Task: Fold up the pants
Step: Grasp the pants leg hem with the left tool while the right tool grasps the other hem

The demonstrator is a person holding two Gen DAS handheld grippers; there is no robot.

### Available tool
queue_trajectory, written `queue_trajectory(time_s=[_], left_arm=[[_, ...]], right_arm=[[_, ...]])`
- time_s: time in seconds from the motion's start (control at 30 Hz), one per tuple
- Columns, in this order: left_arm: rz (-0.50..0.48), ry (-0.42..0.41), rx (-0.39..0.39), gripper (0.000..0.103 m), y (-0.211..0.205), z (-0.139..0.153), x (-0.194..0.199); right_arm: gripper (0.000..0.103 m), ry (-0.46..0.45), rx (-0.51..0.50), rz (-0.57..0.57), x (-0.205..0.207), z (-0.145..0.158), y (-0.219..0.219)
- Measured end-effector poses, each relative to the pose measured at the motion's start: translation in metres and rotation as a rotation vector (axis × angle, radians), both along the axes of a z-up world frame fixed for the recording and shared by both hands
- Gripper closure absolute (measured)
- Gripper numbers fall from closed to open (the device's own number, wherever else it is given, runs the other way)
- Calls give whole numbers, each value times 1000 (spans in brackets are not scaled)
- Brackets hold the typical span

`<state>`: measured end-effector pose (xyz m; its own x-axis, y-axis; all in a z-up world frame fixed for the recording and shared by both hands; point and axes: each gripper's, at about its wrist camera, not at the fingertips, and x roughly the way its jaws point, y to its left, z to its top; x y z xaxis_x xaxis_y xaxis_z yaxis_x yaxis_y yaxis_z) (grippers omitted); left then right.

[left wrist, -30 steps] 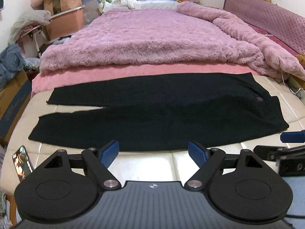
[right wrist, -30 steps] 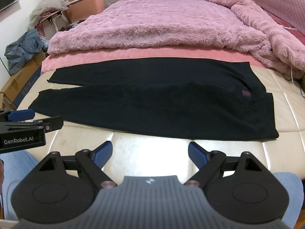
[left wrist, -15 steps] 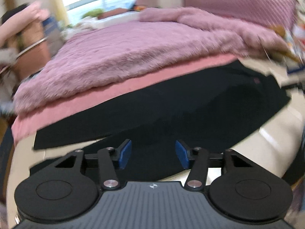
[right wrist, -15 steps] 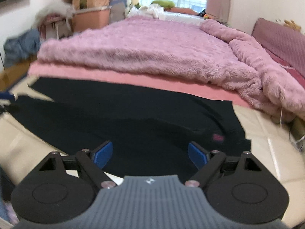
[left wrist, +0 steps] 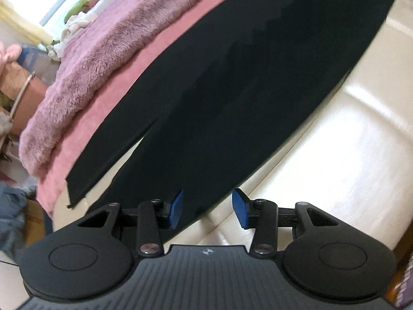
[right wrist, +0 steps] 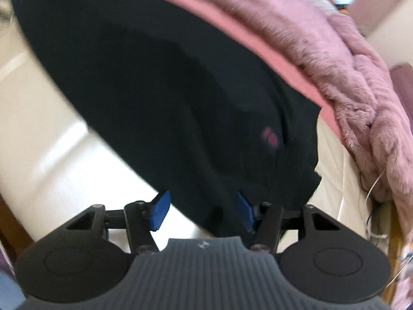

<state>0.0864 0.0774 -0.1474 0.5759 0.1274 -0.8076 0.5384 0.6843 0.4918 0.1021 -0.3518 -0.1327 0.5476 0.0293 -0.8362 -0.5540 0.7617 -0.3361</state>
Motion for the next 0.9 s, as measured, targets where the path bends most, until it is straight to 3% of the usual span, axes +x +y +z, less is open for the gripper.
queue_trajectory(time_s=[0.13,0.27,0.37,0.43,0.53,0.63,0.7,0.77,0.9], left_arm=[[-6,14,66,51,-2,-12,2],[-9,5,101,52,-7,-16,5],[6,8,79,62,-7,-15,7],[28,0,69,76,-11,-15,10],[36,-19,108,88,-20,-22,14],[27,-29,147,98,-27,-29,14],[23,-43,162,101,-29,-29,12],[40,-58,144,102,-26,-25,11],[77,-107,106,102,-22,-13,7]], right_arm=[[50,35,-158,100,-5,-23,-15],[50,35,-145,58,-1,-22,-37],[52,14,-178,57,0,-26,-47],[53,0,-204,107,-3,-30,-46],[54,-34,-283,198,-9,-32,-37],[76,-47,-338,233,-8,-36,-33],[84,-36,-334,238,-7,-38,-32],[99,-38,-332,237,-6,-38,-32],[103,-78,-283,177,-8,-28,-33]])
